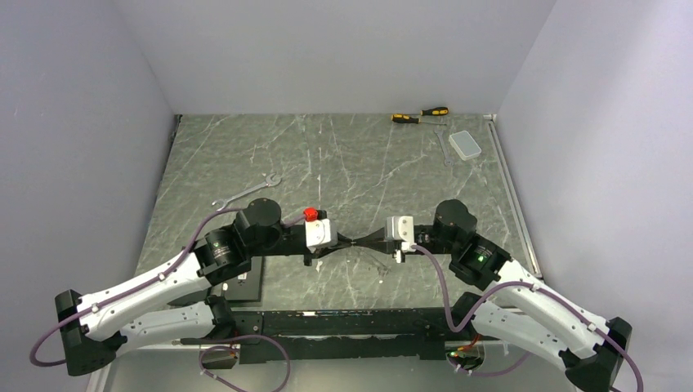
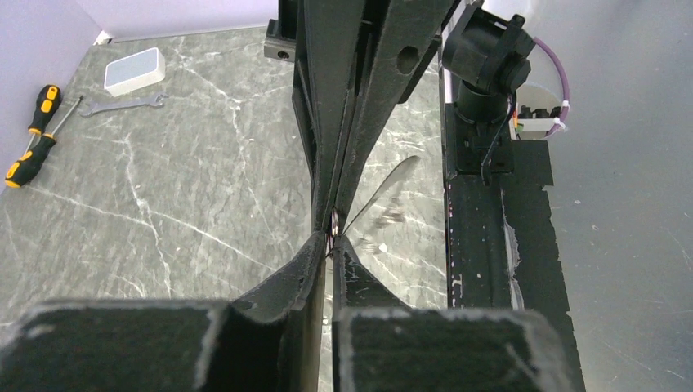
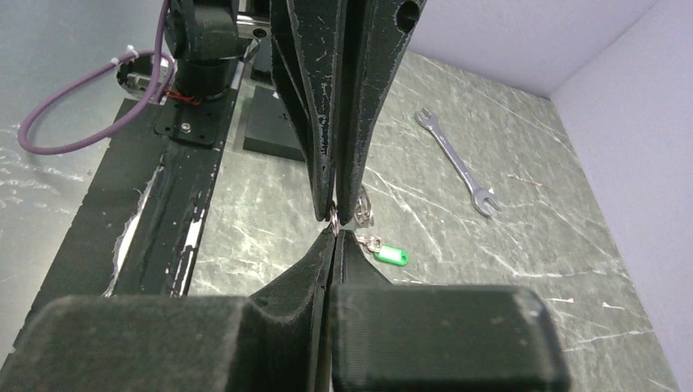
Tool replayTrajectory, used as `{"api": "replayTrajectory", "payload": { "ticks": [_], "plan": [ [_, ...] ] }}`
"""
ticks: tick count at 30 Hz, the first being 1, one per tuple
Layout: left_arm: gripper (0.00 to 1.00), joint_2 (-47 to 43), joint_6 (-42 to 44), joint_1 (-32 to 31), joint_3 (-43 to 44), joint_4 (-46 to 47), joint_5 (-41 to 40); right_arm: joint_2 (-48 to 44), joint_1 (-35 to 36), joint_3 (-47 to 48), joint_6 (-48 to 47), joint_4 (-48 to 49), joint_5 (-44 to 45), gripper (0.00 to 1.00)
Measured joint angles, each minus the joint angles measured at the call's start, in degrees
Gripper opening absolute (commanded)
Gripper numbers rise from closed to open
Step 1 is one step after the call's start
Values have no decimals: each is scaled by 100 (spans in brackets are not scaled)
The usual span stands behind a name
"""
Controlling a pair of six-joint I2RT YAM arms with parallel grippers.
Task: Put the keys on the keyring
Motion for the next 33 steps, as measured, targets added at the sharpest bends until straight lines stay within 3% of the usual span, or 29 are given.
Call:
{"api": "replayTrajectory", "payload": {
  "ticks": [2, 7, 12, 15, 25, 33],
  "plan": [
    [0, 0, -2, -15, 0, 33, 2, -17, -4, -17, 74, 46, 0, 0],
    [0, 2, -11, -46, 0, 70, 0, -52, -17, -76, 275, 186, -2, 3],
    [0, 138, -74, -50, 70, 11, 9, -85, -26, -144, 466, 286, -13, 37],
    [0, 275, -125, -63, 103, -63, -50, -168, -17, -188, 487, 393, -68, 45],
    [0, 332, -197, -66, 201, -553, -326, -592, 13, -175, 205, 22, 20, 44],
    [0, 557, -223, -66, 649, -918, -417, -503, 13, -109, 155, -334, 452, 32]
  ]
}}
